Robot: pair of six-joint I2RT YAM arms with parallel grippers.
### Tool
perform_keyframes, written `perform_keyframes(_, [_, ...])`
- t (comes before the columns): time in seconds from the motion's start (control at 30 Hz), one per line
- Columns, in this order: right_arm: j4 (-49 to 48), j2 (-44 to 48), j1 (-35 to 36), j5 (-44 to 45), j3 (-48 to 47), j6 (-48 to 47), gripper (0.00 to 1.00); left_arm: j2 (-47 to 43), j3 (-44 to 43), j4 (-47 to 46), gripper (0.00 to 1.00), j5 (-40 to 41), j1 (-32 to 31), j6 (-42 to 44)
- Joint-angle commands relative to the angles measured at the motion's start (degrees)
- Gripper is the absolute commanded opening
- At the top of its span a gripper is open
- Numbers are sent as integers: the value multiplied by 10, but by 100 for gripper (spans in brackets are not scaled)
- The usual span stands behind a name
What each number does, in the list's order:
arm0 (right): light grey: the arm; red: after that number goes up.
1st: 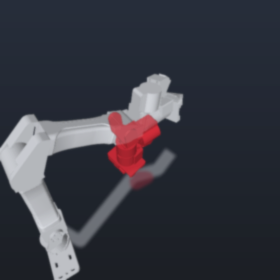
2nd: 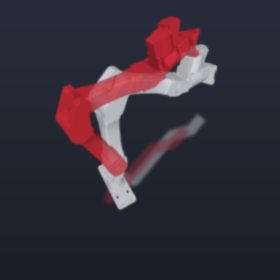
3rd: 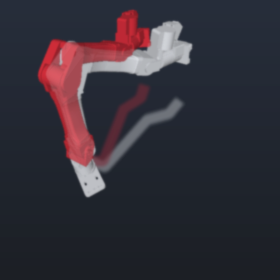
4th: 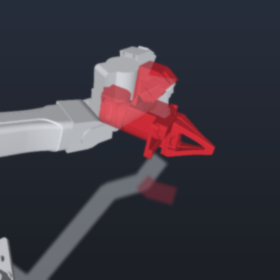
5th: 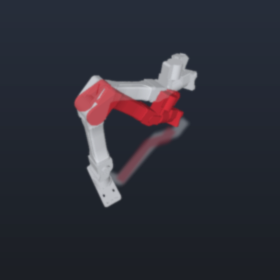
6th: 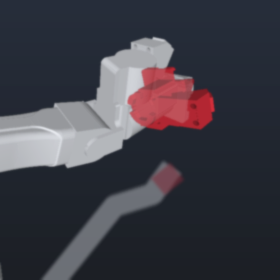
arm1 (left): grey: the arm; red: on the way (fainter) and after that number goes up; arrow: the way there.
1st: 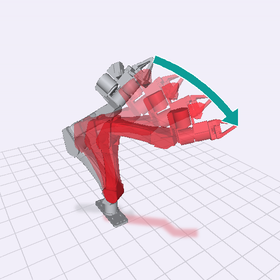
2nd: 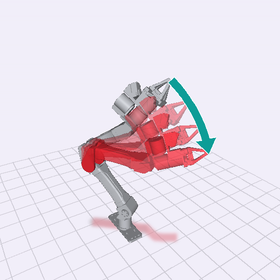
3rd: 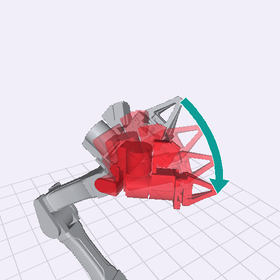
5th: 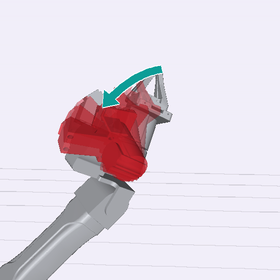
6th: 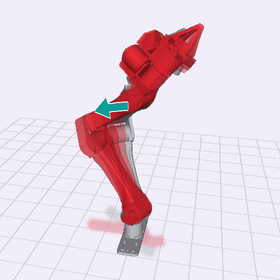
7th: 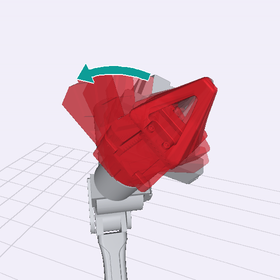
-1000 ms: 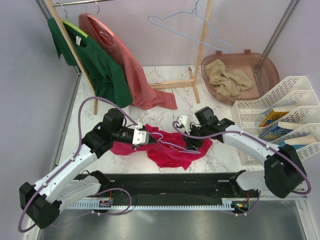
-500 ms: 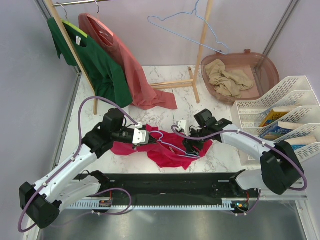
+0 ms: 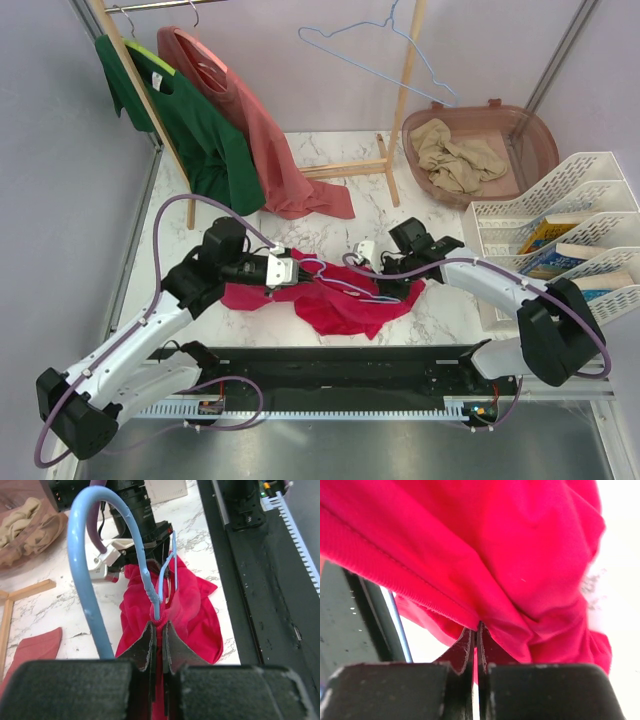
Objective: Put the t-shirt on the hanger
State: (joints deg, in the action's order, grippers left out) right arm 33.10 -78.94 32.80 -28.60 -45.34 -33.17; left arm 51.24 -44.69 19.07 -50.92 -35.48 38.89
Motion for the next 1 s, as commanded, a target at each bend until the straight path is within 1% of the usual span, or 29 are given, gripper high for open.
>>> perform_keyframes(0.0, [16,18,-30,41,-9,-8,0,-26,-6,-25,2,81,1,-8])
perform_keyframes(0.03, [25,22,-35,42,-11,-11,0,-36,-4,-18,2,92,2,13])
perform_keyframes(0.17, [87,39,-65,42,-22,-42,0,-37,8,0,2,191,2,43])
perform_keyframes(0.2, [96,47,-69,39,-28,-44,0,-33,4,30,2,196,2,57])
perform_keyframes(0.27, [113,56,-70,36,-39,-47,0,-29,-7,69,2,179,2,108])
perform_keyframes(0.37, [138,63,-71,17,-83,-43,0,-10,-20,110,2,173,-1,131])
perform_keyframes(0.5, [179,47,-67,-35,-186,-12,0,24,-60,113,2,172,-18,96])
perform_keyframes(0.57, [198,40,-52,-67,-231,3,0,39,-89,85,2,187,-29,68])
perform_keyframes(0.7, [215,30,-30,-116,-287,41,0,75,-146,62,2,206,-62,2])
perform_keyframes(0.73, [219,27,-23,-119,-296,52,0,76,-166,60,2,205,-63,-8])
perform_keyframes(0.8, [223,27,-19,-118,-322,59,0,73,-180,48,2,205,-64,-29])
perform_keyframes(0.87, [232,30,-18,-112,-345,59,0,62,-187,34,2,225,-64,-37])
perform_keyframes(0.93, [236,33,-18,-75,-359,58,0,44,-189,26,2,245,-61,-44])
perform_keyframes(0.97, [239,37,-19,-56,-370,52,0,36,-188,26,2,239,-59,-43])
